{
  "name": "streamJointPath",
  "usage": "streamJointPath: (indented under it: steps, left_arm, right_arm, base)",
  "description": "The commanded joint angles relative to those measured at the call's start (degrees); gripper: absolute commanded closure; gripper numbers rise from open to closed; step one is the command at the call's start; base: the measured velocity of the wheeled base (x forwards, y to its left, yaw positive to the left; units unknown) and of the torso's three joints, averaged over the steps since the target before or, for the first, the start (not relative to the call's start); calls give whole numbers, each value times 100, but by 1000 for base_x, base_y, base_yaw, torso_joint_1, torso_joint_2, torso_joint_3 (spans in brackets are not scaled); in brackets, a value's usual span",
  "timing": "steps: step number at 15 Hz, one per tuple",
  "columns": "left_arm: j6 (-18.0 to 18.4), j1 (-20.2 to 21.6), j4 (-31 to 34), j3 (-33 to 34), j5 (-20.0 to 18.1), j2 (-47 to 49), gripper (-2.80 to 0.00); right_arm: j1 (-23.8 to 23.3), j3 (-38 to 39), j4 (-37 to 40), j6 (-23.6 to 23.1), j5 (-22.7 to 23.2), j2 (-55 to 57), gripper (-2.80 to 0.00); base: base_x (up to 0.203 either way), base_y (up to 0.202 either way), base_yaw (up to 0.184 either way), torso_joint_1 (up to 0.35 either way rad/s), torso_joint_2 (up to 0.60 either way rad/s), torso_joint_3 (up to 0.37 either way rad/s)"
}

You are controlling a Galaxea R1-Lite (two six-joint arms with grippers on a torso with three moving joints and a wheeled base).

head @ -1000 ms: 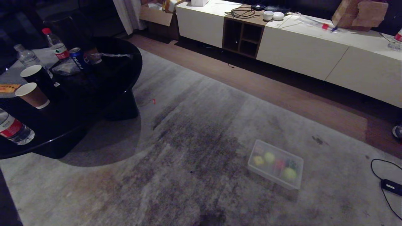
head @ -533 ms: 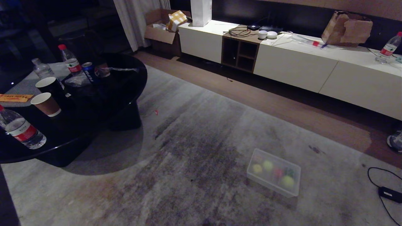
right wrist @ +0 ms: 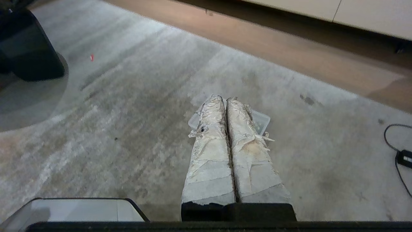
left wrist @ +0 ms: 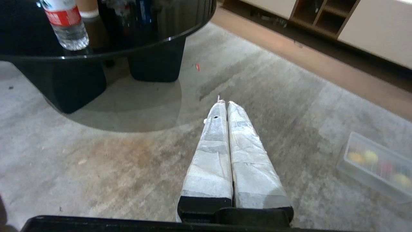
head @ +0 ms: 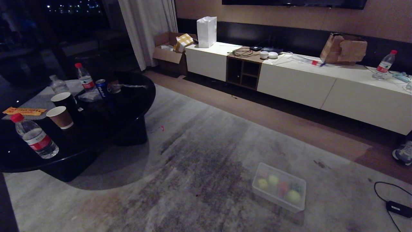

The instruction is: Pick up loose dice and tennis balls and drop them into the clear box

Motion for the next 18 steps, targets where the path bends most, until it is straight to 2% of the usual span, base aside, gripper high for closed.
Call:
streamJointPath:
  steps: [1,5,12,18]
  left_arm:
    - [-5,0,-2,9,4,9,0]
    - [39,0,7,9,-31,9,0]
    - [39,0,7,9,-20,9,0]
    - [39,0,7,9,-5,9,0]
  right_arm:
    - [2,0,6,0,5,10,0]
    - [2,0,-1,0,5,10,0]
    - [2,-9,8,14,-9,10,0]
    - [2,-9,8,18,-4,10,0]
  base:
    - [0,0,0,3,-5,194]
    - [0,0,0,3,2,190]
    - [0,0,0,0,2,25]
    - [-1,-8,156,3,1,4]
